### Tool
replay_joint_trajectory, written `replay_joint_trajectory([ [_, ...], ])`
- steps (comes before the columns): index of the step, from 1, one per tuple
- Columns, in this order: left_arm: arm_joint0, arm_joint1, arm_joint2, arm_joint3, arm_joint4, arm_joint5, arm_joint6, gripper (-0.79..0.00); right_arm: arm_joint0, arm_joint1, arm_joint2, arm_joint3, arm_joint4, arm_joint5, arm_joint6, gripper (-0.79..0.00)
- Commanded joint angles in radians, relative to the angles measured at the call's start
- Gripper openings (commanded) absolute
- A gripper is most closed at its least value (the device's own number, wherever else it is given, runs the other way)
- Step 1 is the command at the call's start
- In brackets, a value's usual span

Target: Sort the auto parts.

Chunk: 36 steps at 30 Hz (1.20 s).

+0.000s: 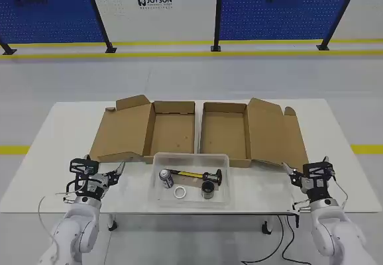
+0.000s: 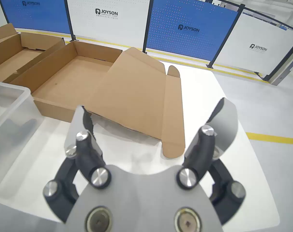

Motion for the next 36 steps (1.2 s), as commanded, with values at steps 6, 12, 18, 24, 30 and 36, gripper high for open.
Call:
replay_joint_trajectory([
  [6,0.000,0.000,0.000,0.000,0.000,0.000,0.000,0.000,0.000,0.000,0.000,0.000,0.000,0.000,0.000,-0.001],
  [12,-0.006,-0.001,0.002,0.000,-0.003,-0.006,0.002,0.000,0.000,0.000,0.000,0.000,0.000,0.000,0.000,0.000],
  [18,-0.035,-0.002,0.002,-0.023,-0.002,-0.042,-0.004,0.000,0.000,0.000,0.000,0.000,0.000,0.000,0.000,0.000],
  [24,-0.082,0.007,-0.007,-0.081,-0.069,-0.250,-0.111,0.000,0.000,0.000,0.000,0.000,0.000,0.000,0.000,0.000],
  [30,-0.124,0.024,-0.006,-0.143,-0.063,-0.487,-0.235,0.000,0.000,0.000,0.000,0.000,0.000,0.000,0.000,0.000],
  [36,-0.166,0.036,0.013,-0.166,-0.127,-0.648,-0.378,0.000,0.000,0.000,0.000,0.000,0.000,0.000,0.000,0.000],
])
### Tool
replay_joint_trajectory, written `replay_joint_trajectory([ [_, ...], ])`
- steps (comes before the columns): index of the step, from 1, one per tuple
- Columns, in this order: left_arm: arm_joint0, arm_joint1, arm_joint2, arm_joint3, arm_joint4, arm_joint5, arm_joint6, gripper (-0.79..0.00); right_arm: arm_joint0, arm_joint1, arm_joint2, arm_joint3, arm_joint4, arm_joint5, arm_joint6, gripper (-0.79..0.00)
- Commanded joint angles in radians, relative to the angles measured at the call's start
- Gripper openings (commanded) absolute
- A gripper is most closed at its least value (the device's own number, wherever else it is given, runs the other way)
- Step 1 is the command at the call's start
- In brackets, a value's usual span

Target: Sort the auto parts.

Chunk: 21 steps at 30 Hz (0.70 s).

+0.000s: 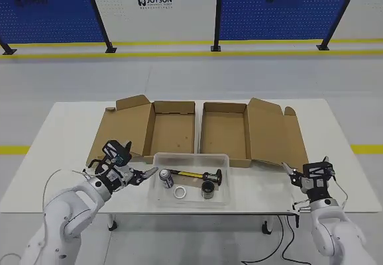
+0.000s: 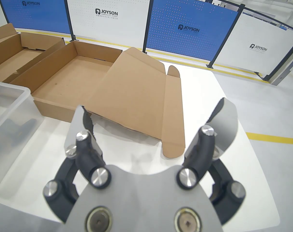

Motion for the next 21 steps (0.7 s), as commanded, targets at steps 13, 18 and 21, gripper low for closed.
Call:
replay_joint_trajectory([
  [13,-0.195,0.001,0.157,0.023,-0.153,0.111,-0.461,0.000,0.000,0.000,0.000,0.000,0.000,0.000,0.000,0.000],
  [18,-0.263,-0.007,0.218,0.075,-0.194,0.187,-0.514,0.000,0.000,0.000,0.000,0.000,0.000,0.000,0.000,0.000],
  [21,-0.290,-0.009,0.228,0.083,-0.190,0.217,-0.490,0.000,0.000,0.000,0.000,0.000,0.000,0.000,0.000,0.000],
])
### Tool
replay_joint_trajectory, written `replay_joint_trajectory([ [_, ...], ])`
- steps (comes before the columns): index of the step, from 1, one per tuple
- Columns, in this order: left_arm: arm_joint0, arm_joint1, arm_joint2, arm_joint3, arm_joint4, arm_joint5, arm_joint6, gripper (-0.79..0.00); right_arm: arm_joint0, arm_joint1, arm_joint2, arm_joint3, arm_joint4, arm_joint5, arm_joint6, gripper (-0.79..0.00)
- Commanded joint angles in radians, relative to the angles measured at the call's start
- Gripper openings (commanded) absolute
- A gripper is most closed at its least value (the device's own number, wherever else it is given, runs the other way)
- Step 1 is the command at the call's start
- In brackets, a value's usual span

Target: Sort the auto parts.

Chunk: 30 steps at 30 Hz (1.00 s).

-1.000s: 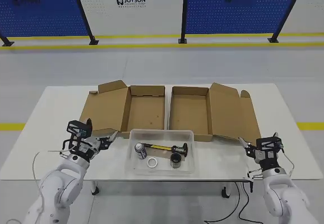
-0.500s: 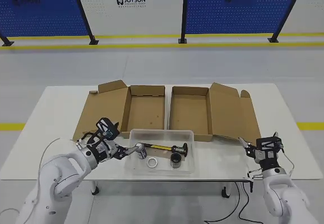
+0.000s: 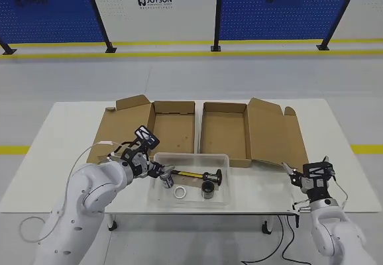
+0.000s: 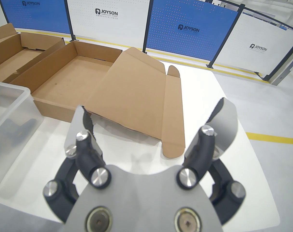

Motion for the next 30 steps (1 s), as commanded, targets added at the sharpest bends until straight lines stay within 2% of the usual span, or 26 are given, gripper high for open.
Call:
replay_joint_trajectory([
  [1,-0.003,0.000,0.000,0.001,0.005,0.005,0.008,0.000,0.000,0.000,0.000,0.000,0.000,0.000,0.000,0.000],
  [13,-0.003,0.000,0.000,0.001,0.005,0.005,0.008,0.000,0.000,0.000,0.000,0.000,0.000,0.000,0.000,0.000],
  [16,0.006,-0.002,0.002,0.020,-0.045,0.020,0.032,0.000,0.000,0.000,0.000,0.000,0.000,0.000,0.000,0.000],
  [20,-0.045,0.000,0.013,0.045,-0.065,-0.023,0.006,0.000,0.000,0.000,0.000,0.000,0.000,0.000,0.000,0.000],
  [30,-0.191,0.006,0.091,0.186,-0.204,-0.163,-0.217,0.000,0.000,0.000,0.000,0.000,0.000,0.000,0.000,0.000],
])
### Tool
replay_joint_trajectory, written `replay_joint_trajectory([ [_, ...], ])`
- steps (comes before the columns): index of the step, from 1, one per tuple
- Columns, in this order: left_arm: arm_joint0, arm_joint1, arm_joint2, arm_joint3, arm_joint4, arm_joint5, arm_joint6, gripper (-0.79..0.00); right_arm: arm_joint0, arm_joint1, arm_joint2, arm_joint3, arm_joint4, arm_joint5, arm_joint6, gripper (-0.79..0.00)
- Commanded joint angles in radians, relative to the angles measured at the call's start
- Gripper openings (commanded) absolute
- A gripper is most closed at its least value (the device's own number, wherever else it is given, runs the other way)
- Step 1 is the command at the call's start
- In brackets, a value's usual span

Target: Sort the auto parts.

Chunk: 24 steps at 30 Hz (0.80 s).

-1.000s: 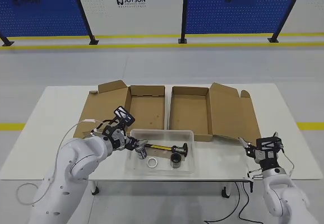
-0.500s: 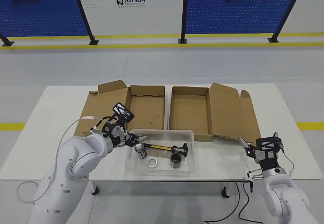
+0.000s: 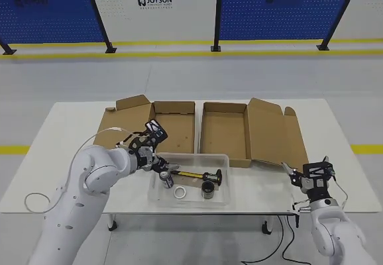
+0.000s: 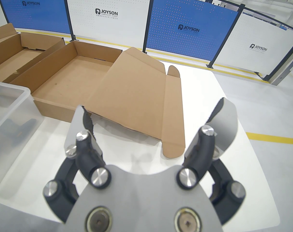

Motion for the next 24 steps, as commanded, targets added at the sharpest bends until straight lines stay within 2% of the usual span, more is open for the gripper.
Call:
replay_joint_trajectory([
  [1,-0.018,0.002,0.018,0.030,-0.024,-0.031,-0.052,0.000,0.000,0.000,0.000,0.000,0.000,0.000,0.000,0.000],
  [9,-0.073,0.009,0.089,0.099,-0.013,-0.078,-0.158,0.000,0.000,0.000,0.000,0.000,0.000,0.000,0.000,0.000],
  [18,-0.138,0.012,0.192,0.161,0.050,-0.086,-0.149,0.000,0.000,0.000,0.000,0.000,0.000,0.000,0.000,0.000],
  [21,-0.156,0.014,0.226,0.184,0.073,-0.086,-0.150,-0.086,0.000,0.000,0.000,0.000,0.000,0.000,0.000,0.000],
  [24,-0.171,0.017,0.252,0.207,0.069,-0.089,-0.147,-0.083,0.000,0.000,0.000,0.000,0.000,0.000,0.000,0.000],
])
